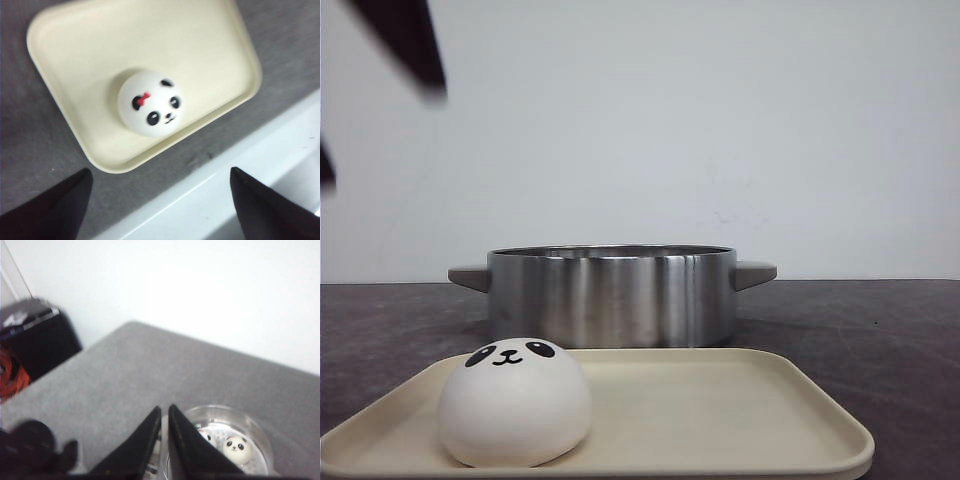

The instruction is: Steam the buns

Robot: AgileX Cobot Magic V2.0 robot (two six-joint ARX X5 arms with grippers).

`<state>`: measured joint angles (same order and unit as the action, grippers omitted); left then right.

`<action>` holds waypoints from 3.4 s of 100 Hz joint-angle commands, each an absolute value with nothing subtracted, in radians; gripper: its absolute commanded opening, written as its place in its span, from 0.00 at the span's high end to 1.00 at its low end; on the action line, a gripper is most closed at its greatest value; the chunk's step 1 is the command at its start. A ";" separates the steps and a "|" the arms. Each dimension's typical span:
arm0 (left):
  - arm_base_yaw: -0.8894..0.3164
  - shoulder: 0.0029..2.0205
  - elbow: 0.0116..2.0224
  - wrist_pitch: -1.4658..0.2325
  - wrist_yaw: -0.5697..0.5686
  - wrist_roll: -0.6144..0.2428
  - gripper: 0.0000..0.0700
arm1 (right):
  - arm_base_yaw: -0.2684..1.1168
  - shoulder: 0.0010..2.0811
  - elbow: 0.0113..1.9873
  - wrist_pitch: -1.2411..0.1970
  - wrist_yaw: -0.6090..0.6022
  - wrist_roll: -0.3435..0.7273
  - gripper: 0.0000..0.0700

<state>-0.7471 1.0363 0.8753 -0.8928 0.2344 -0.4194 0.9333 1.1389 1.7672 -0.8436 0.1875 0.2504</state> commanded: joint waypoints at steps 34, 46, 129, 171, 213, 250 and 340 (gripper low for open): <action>-0.816 1.276 0.873 -0.700 0.236 -0.456 0.27 | 0.947 1.109 1.782 -0.924 0.218 0.316 0.98; -0.830 1.351 0.873 -0.686 0.232 -0.450 0.27 | 0.947 1.110 1.782 -0.938 0.218 0.335 0.98; -0.863 1.571 0.873 -0.633 0.137 -0.299 0.99 | 0.948 1.111 1.782 -0.959 0.212 0.367 0.98; -0.842 1.327 0.966 -0.492 0.039 -0.295 0.99 | 0.948 1.117 1.782 -1.013 0.212 0.367 0.98; -0.610 1.525 1.196 -0.440 0.022 -0.210 0.99 | 0.948 1.132 1.781 -0.996 0.219 0.359 0.98; -0.567 1.760 1.336 -0.561 0.023 -0.187 0.69 | 0.948 1.164 1.780 -1.010 0.218 0.360 0.98; -0.584 1.292 1.389 -0.608 -0.038 -0.189 1.00 | 0.948 0.994 1.236 -0.690 0.398 0.317 0.98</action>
<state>-0.5758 1.3651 1.3922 -0.6220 -0.0261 -0.2008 0.9360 1.0435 1.3308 -0.7929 0.4103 0.3283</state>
